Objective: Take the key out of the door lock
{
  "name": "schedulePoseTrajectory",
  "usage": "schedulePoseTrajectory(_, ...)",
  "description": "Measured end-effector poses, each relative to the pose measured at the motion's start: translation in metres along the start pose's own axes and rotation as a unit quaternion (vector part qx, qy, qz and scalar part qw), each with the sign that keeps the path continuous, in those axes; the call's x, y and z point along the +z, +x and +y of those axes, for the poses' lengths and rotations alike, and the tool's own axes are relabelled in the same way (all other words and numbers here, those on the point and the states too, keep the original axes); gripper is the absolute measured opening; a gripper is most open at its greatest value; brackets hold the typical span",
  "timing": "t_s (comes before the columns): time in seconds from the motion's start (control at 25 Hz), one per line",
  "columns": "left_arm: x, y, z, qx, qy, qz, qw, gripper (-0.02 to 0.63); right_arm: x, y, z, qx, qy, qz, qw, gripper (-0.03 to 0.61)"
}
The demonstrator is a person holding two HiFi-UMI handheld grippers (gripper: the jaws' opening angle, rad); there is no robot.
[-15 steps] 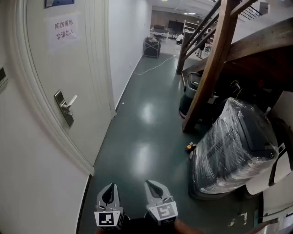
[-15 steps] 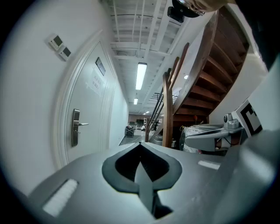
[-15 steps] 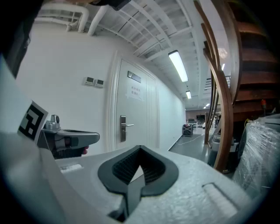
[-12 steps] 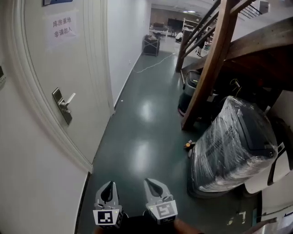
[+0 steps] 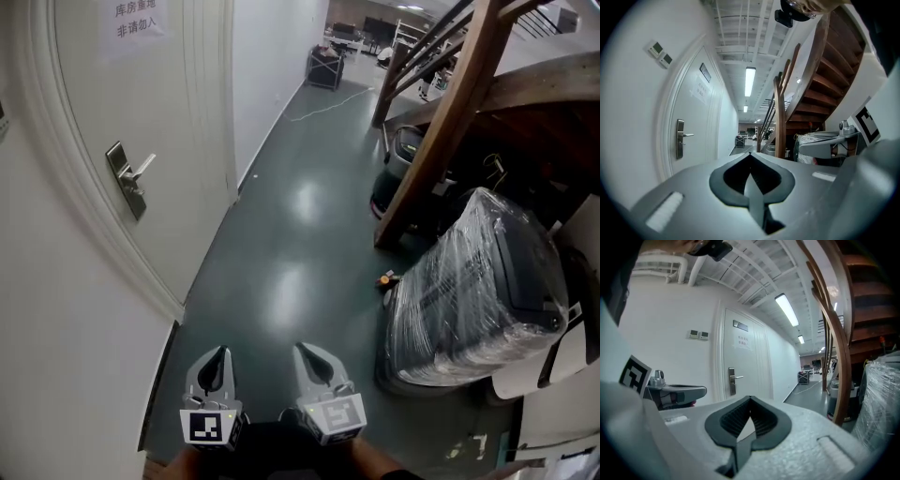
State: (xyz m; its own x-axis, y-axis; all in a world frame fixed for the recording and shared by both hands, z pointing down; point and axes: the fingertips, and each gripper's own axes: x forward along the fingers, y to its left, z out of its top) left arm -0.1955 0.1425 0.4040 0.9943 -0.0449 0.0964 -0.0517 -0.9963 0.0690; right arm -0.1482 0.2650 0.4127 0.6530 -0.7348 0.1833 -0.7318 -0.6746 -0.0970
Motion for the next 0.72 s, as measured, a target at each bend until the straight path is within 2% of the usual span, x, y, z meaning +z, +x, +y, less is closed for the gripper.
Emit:
schedulePoseTrajectory(0.08,0.001,0.002,-0.003,0.003,-0.004,-0.001,1.0000,0.018,-0.009,-0.001,-0.006,0.004,-0.004,-0.005,1.000,-0.009)
schedulePoseTrajectory(0.24,0.001,0.007,-0.010,0.008,-0.002,0.004,1.0000,0.018,0.011,-0.001,-0.012,0.011,-0.018,-0.007,1.000,-0.009)
schedulePoseTrajectory(0.44,0.001,0.016,-0.020,0.016,-0.004,0.003,0.9999,0.018,-0.014,-0.002,-0.030,0.005,-0.027,-0.010,1.000,-0.009)
schedulePoseTrajectory(0.72,0.007,0.020,-0.022,0.043,-0.006,-0.008,0.9990,0.018,-0.002,0.003,-0.031,0.031,-0.028,-0.020,0.999,-0.009)
